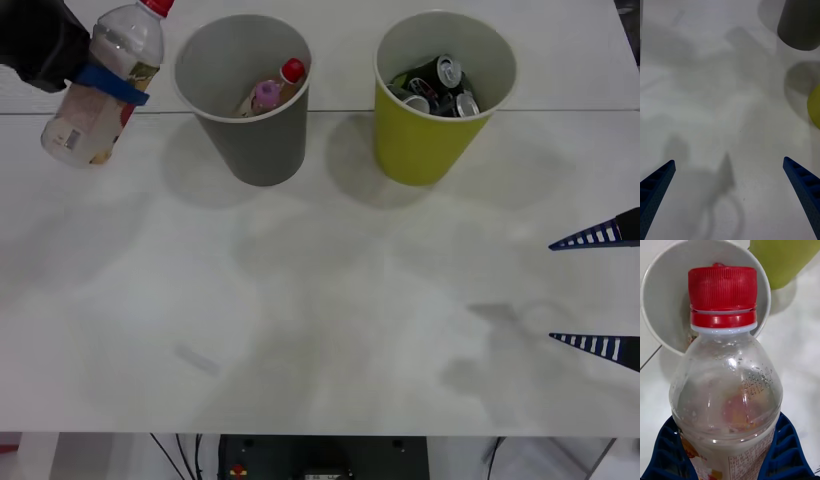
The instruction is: Put the can into the green bin and the plastic bottle into the gray bin
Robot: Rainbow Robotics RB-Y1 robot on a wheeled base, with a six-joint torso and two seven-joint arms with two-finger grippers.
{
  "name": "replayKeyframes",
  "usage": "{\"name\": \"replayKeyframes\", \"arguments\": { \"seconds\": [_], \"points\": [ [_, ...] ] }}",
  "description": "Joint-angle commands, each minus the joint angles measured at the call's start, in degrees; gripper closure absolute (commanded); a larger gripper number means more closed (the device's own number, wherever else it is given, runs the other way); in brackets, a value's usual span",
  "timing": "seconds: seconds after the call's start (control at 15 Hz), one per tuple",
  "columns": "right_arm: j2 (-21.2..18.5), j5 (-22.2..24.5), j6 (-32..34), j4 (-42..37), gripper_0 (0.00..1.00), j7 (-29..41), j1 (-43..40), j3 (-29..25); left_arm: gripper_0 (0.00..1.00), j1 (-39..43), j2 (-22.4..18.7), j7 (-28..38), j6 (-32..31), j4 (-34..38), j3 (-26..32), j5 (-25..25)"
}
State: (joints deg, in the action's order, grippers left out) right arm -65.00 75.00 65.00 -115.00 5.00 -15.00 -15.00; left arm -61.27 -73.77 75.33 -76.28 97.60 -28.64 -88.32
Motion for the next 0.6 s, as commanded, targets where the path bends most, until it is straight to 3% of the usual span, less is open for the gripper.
{"name": "replayKeyframes", "arguments": {
  "seconds": [0.07, 0.2, 0.6],
  "points": [
    [0.0, 0.0, 0.0, 0.0, 0.00, 0.0, 0.0, 0.0, 1.00, -5.5, 5.1, -0.1, -1.5, -5.6, -2.3, -1.6],
    [0.0, 0.0, 0.0, 0.0, 0.00, 0.0, 0.0, 0.0, 1.00, -8.7, 9.3, -0.2, -4.6, -9.0, -2.4, -5.4],
    [0.0, 0.0, 0.0, 0.0, 0.00, 0.0, 0.0, 0.0, 1.00, -16.2, 20.1, -0.3, -4.8, -20.9, -2.4, -14.3]
  ]
}}
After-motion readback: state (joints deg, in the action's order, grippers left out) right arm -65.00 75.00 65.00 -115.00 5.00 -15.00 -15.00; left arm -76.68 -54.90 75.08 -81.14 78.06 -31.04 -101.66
